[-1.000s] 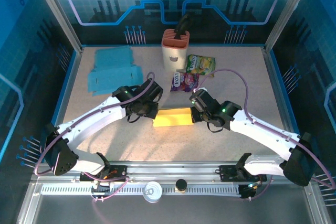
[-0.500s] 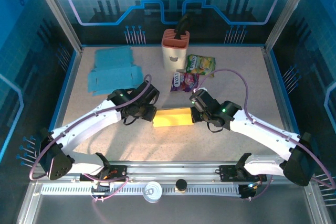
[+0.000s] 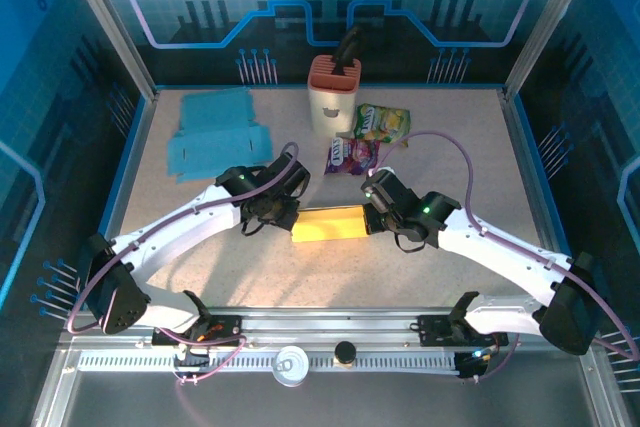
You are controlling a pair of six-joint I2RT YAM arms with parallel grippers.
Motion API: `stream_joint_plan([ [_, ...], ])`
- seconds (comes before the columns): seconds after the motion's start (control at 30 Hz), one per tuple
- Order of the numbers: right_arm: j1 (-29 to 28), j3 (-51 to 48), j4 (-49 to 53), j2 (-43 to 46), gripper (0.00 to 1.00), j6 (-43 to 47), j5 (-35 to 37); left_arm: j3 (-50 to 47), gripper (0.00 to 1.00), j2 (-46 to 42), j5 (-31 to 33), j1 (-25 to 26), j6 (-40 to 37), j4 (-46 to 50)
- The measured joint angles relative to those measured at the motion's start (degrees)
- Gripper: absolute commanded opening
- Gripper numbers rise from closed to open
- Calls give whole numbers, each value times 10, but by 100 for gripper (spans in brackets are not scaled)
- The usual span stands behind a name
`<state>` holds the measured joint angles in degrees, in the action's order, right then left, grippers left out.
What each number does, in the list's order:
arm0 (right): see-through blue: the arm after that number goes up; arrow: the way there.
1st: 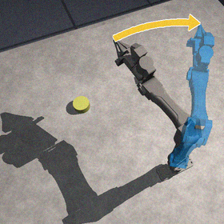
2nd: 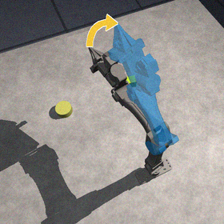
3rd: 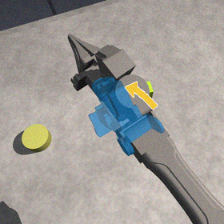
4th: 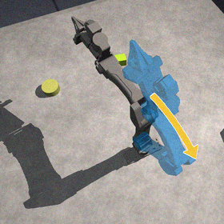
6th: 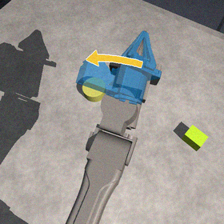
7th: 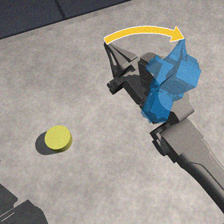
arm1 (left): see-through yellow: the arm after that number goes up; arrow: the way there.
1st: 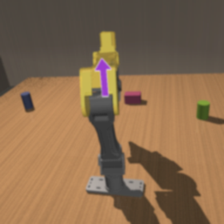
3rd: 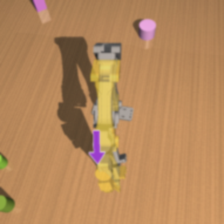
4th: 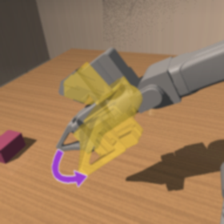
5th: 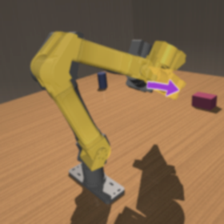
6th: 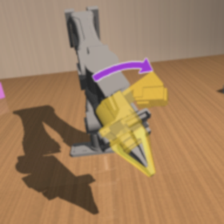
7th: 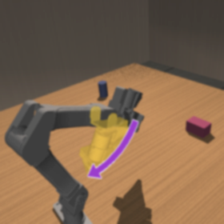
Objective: Fold the paper box
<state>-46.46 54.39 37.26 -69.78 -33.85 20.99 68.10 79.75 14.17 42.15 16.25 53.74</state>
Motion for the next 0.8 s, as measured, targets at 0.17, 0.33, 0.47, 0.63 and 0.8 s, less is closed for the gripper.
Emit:
stream_joint_plan([
  [0.17,0,0,-2,0,0,0,-3,0,6,1,0,0,-3,-2],
  [0.33,0,0,-2,0,0,0,-5,4,0,3,2,0,1,-1],
  [0.47,0,0,-2,0,0,0,-4,12,0,9,1,0,8,0],
  [0.63,0,0,-2,0,0,4,-3,21,0,9,-12,-2,34,4],
  [0.8,0,0,-2,0,0,13,-3,26,0,9,-33,-10,50,10],
])
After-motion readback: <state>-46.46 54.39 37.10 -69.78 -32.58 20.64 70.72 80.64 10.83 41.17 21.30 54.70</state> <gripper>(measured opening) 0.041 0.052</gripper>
